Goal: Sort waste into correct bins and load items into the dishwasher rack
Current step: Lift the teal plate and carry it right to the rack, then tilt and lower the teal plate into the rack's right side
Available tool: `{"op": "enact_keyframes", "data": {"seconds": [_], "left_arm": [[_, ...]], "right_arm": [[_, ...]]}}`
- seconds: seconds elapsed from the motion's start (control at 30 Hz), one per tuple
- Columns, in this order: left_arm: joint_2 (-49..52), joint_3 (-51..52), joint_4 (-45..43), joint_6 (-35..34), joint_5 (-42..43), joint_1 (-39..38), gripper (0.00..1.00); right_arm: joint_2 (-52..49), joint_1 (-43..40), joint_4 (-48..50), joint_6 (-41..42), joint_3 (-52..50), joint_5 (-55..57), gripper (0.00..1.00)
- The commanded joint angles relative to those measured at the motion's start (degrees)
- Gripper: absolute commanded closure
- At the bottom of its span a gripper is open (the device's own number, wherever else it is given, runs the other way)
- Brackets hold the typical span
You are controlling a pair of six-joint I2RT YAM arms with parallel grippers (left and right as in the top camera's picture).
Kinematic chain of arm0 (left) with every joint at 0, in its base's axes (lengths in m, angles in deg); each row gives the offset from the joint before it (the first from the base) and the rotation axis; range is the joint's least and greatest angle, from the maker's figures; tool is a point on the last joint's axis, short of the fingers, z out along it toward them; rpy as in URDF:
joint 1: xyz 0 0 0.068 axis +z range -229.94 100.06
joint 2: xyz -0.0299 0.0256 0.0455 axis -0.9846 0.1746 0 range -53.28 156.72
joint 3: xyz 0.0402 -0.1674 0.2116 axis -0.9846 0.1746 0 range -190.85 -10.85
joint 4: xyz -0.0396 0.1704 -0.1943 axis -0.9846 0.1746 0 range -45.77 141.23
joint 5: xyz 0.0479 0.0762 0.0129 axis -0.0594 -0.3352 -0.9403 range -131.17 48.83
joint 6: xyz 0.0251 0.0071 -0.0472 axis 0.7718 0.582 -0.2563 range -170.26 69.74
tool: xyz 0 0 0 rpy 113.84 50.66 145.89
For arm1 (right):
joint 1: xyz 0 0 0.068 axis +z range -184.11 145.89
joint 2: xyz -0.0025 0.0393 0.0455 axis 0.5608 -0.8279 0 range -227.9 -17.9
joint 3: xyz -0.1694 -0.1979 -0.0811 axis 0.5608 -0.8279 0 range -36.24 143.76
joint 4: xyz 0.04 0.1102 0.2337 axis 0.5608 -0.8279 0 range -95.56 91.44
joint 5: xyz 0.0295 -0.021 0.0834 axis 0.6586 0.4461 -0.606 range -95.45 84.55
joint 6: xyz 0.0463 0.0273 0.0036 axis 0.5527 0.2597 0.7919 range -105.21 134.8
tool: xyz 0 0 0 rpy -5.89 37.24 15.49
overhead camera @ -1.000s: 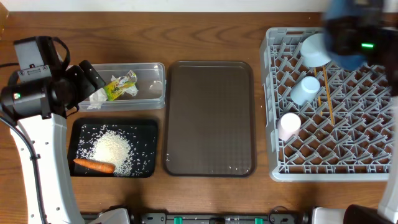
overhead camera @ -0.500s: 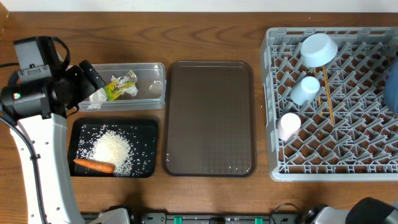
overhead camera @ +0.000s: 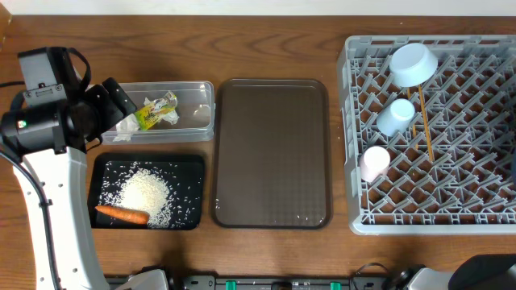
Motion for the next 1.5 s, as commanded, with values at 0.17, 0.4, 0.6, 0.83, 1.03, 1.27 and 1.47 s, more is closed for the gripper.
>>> {"op": "enact_keyframes", "data": {"seconds": [0.17, 0.4, 0.6, 0.83, 1.03, 1.27, 1.47], "left_arm": [[-0.52, -0.79, 0.17, 0.37, -0.31, 0.26, 0.02], [-0.52, -0.79, 0.17, 0.37, -0.31, 0.26, 0.02], [-0.52, -0.79, 0.17, 0.37, -0.31, 0.26, 0.02], [-0.52, -0.79, 0.17, 0.37, -0.31, 0.26, 0.02], [-0.52, -0.79, 0.17, 0.37, -0.31, 0.26, 0.02], [-0.52, -0.79, 0.17, 0.37, -0.31, 0.26, 0.02], [-0.52, -0.79, 0.17, 0.37, -0.31, 0.26, 0.02]], "right_arm": [[-0.04, 9.57, 8.61, -0.37, -12.2, 3.04, 0.99], [-0.15, 17.38, 16.59, -0.42, -19.54, 13.75, 0.99], [-0.26, 20.76, 22.75, -0.37, -24.5, 11.74, 0.99], [-0.26, 24.41, 28.2, -0.39, -25.31, 11.52, 0.99], [-0.26, 26.62, 30.32, -0.37, -25.31, 11.54, 0.99], [-0.22, 27.17, 33.92, -0.39, -25.29, -3.04, 0.99], [0.63, 27.02, 45.46, 4.04, -24.94, -26.62, 0.99]]}}
